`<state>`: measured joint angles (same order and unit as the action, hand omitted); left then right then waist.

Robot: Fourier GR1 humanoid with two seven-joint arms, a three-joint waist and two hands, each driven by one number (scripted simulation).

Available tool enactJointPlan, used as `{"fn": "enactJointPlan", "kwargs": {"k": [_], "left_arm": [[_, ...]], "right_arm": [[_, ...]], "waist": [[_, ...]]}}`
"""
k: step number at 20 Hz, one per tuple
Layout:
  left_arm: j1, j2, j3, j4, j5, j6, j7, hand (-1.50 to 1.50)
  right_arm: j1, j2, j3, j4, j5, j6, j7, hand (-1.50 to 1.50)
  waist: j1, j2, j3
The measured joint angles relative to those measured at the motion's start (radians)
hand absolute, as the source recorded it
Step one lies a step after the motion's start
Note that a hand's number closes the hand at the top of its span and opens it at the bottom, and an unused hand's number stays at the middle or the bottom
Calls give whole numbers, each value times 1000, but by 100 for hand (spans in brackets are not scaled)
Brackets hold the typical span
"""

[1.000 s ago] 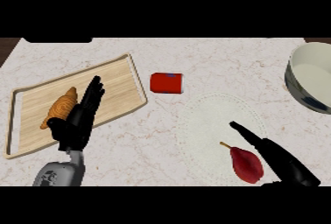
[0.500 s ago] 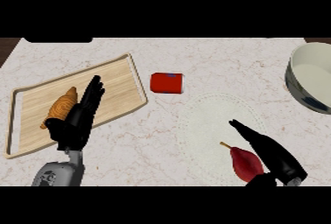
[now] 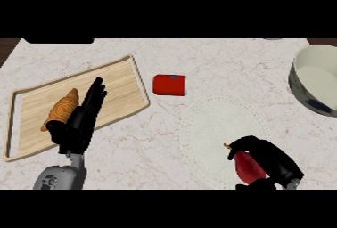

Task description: Pick the pear from the placemat and place it in the bowl

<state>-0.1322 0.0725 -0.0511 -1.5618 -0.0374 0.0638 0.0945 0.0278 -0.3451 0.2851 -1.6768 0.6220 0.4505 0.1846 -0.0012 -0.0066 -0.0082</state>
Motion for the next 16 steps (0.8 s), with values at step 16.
{"fn": "enactJointPlan", "kwargs": {"k": [16], "left_arm": [[19, -2, 16, -22, -7, 9, 13, 0]], "right_arm": [[150, -176, -83, -144, -244, 156, -502, 150]], "waist": [[-30, -2, 10]]}}
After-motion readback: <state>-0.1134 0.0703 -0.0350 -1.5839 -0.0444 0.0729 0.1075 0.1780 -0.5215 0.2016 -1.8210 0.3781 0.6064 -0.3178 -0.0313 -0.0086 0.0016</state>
